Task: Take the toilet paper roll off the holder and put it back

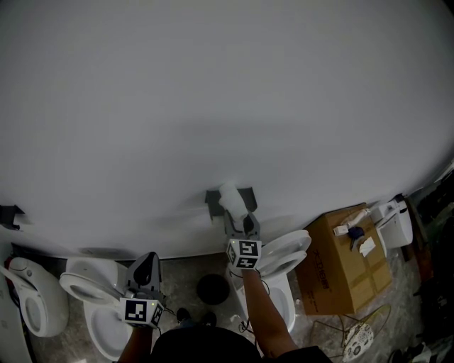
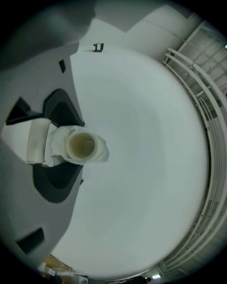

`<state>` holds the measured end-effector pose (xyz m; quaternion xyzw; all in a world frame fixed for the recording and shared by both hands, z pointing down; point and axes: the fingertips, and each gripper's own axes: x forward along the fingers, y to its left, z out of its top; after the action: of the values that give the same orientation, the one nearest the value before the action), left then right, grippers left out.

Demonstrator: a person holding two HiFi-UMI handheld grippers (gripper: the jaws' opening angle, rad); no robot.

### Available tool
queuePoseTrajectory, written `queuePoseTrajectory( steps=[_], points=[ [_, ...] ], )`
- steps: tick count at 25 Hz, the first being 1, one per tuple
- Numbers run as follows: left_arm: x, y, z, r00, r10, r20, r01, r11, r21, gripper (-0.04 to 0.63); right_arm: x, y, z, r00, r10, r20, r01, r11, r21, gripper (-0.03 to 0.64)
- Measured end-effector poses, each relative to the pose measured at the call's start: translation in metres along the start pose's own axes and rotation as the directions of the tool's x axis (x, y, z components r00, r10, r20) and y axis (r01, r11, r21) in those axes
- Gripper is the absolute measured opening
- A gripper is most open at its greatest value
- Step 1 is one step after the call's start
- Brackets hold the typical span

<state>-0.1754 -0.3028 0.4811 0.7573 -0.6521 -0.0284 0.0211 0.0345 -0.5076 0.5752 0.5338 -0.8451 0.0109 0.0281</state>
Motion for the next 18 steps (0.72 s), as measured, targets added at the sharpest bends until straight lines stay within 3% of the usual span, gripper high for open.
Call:
queuePoseTrajectory(
  steps=[5, 18],
  points=[
    [0.001, -0.004, 0.002, 1.0, -0.008, 0.003, 0.008, 1.0, -0.005, 0.003, -0.006, 0.003, 0.003, 1.0, 0.015, -0.005, -0.015, 1.0, 0.004, 0.301],
    [-0.006, -0.014, 0.004, 1.0, -0.028, 0.014, 0.028, 1.0, -0.005, 0.003, -0.043, 0.005, 0.017, 1.0, -0.002, 0.03, 0.002, 1.0, 0.018, 0.313]
  ],
)
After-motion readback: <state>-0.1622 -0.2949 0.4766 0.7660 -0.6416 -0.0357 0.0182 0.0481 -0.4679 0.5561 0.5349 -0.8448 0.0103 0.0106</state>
